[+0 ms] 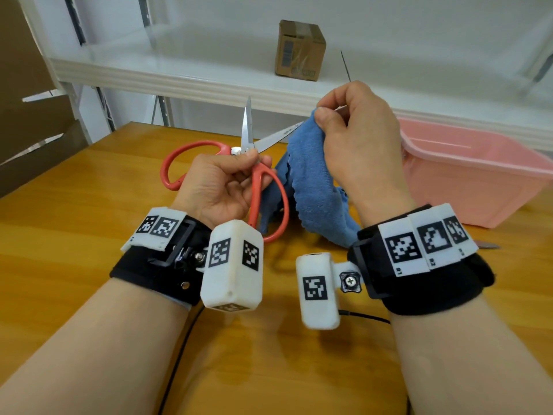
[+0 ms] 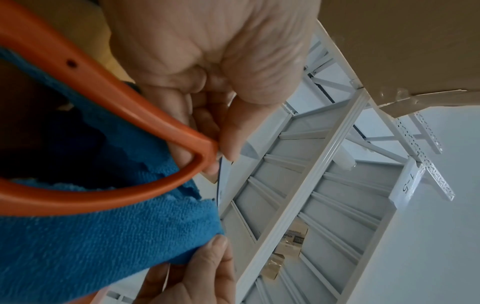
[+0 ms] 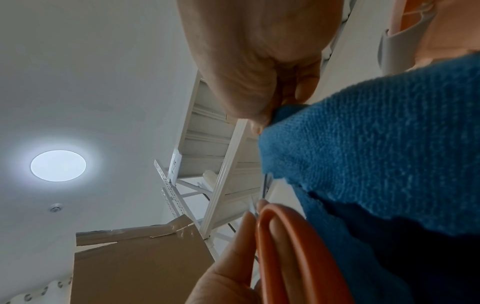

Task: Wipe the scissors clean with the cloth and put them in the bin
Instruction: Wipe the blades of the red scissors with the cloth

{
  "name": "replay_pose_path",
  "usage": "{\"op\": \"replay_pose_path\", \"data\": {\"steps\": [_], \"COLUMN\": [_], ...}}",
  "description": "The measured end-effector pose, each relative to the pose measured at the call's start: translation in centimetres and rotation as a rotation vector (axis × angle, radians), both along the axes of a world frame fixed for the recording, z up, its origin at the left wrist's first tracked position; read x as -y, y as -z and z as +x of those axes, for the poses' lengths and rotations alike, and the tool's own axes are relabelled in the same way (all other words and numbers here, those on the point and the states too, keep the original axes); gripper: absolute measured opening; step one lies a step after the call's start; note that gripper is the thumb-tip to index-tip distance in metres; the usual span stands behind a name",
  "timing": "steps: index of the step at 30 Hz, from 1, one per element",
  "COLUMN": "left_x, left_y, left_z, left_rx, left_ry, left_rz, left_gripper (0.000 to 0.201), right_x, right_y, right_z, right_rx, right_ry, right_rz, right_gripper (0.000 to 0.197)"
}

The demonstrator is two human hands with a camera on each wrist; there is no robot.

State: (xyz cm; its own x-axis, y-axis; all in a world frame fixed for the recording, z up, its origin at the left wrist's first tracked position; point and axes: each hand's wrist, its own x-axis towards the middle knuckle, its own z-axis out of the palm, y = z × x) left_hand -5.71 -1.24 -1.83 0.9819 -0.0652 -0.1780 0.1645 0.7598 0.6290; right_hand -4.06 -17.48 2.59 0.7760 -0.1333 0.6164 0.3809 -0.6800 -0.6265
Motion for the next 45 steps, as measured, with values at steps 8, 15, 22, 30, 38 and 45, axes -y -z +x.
{"op": "replay_pose_path", "data": {"steps": [8, 15, 22, 30, 38, 45], "left_x": [-0.2, -0.4, -0.3, 0.6, 0.7, 1.0], "left_y": [0.3, 0.4, 0.4, 0.1, 0.3, 0.2], "left_z": [0.3, 0.4, 0.5, 0.3, 0.1, 0.0], "left_rx": [0.044, 0.035, 0.043, 0.11, 0.163, 0.161], "left_ry": [0.002, 0.025, -0.008, -0.054, -0.022, -0.014], "left_rz": [-0.053, -0.076, -0.024, 0.184, 0.339, 0.357], "left_gripper": [0.008, 0.011, 0.005, 0.01, 0.03, 0.032], "right_x": [0.0, -0.6, -0.7, -1.7, -2.2, -2.3], "right_y": [0.0, 0.0, -0.5, 0.3, 1.3, 1.4], "right_z": [-0.2, -0.4, -0.9, -0.5, -0.3, -0.4], "right_rx": [0.004, -0.024, -0.014, -0.007, -0.018, -0.028], "right_ry": [-0.013, -0.121, -0.148, -0.116, -0.066, -0.041], "right_rz": [-0.002, 0.056, -0.089, -0.123, -0.242, -0.238], "right_gripper": [0.009, 0.005, 0.02, 0.005, 0.005, 0.007]}}
